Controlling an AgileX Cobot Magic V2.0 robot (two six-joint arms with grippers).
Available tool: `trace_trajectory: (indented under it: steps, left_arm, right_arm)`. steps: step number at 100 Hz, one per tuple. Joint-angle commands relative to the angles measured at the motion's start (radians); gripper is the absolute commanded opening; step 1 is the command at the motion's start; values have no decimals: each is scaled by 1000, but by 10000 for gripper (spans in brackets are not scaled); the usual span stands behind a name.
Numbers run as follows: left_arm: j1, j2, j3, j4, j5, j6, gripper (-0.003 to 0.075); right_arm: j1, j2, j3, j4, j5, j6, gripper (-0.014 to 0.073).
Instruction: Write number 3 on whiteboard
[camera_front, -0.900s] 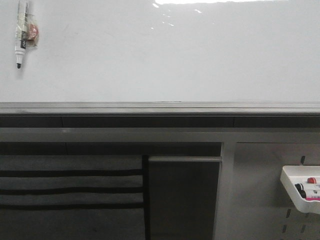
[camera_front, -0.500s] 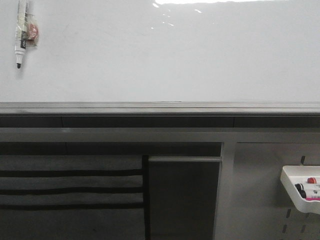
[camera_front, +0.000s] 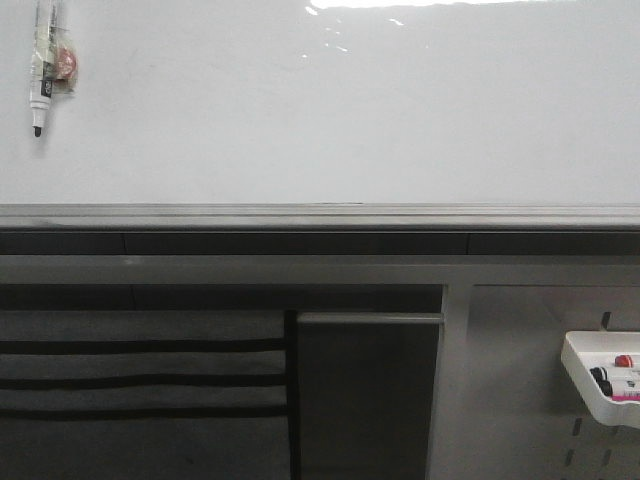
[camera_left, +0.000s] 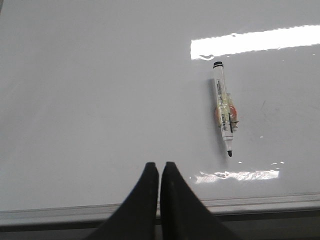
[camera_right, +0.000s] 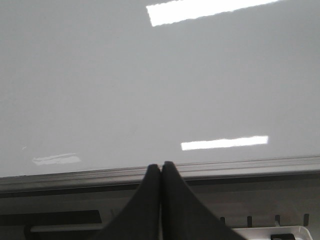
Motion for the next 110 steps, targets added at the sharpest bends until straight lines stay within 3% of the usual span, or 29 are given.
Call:
trace_trajectory:
  steps: [1, 27, 44, 80, 93, 110]
  left_arm:
    - [-8, -30, 3, -9, -71, 0, -18]
    - [-8, -30, -22, -39, -73, 0, -18]
    - [-8, -27, -140, -107, -45, 0, -18]
    - [-8, 207, -552, -47, 345, 2, -18]
    - [-8, 305, -638, -28, 415, 2, -18]
    - [-8, 368, -643, -28, 413, 2, -18]
  right_arm:
    - [-3, -20, 20, -19, -90, -10, -74]
    - [-3, -20, 5, -19, -112, -16, -74]
    - [-3, -18, -112, -20, 64, -16, -74]
    - [-3, 227, -486, -22, 332, -17, -74]
    - [-3, 359, -590, -33, 365, -17, -74]
    - [-3, 439, -643, -35, 334, -17, -74]
